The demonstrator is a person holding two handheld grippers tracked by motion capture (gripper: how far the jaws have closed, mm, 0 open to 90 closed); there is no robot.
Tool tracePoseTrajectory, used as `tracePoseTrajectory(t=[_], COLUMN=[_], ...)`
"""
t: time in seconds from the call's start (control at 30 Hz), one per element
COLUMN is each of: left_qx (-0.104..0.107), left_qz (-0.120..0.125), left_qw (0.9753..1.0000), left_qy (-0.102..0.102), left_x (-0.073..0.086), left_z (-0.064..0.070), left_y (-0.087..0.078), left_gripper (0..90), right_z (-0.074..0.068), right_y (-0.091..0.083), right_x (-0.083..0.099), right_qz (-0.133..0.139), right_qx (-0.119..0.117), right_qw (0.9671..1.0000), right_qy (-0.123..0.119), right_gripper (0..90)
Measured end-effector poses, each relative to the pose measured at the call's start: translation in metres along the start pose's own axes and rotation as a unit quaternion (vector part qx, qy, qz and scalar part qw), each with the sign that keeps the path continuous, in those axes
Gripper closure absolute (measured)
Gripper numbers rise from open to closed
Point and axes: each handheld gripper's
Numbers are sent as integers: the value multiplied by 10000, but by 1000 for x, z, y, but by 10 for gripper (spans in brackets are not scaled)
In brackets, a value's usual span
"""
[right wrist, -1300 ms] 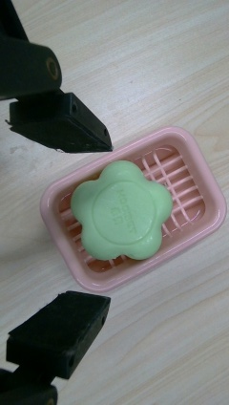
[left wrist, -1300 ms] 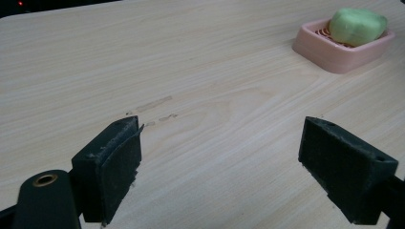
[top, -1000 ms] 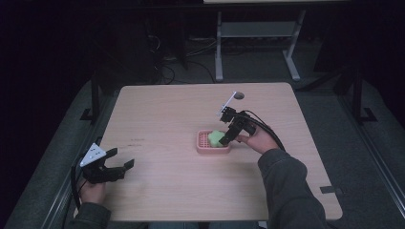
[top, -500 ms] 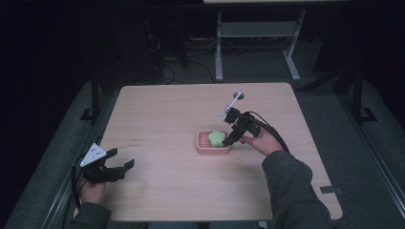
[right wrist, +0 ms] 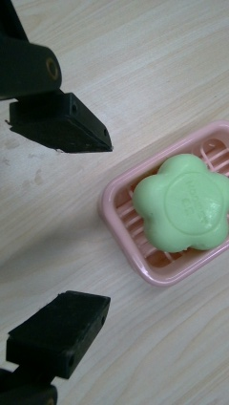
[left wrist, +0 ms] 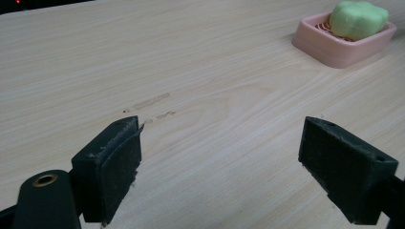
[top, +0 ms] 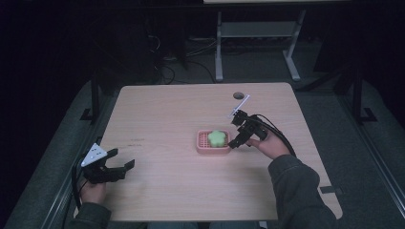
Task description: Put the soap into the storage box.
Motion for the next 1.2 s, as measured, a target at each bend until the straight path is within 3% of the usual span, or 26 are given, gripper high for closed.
tracePoseTrajectory(t=[0.37,1.2], left_qx=[-1,-3], left_qz=[-4,-41], left_qw=[10000,10000], left_qy=[10,33], left_x=[0,0], left_z=[0,1], left_y=[0,0], left_gripper=[138,139], right_z=[2,-3], right_y=[-2,-12], right_x=[12,28], right_qz=[-15,-7], right_qx=[-26,25], right_qw=[9999,9999], right_qy=[127,124], right_gripper=[213,207])
Point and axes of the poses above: each handheld gripper's, and its own axes: y roughly forward along the jaws, x roughly out of its underside, z roughly to its right, and after that the axes turned 8 degrees about -x, right-handed
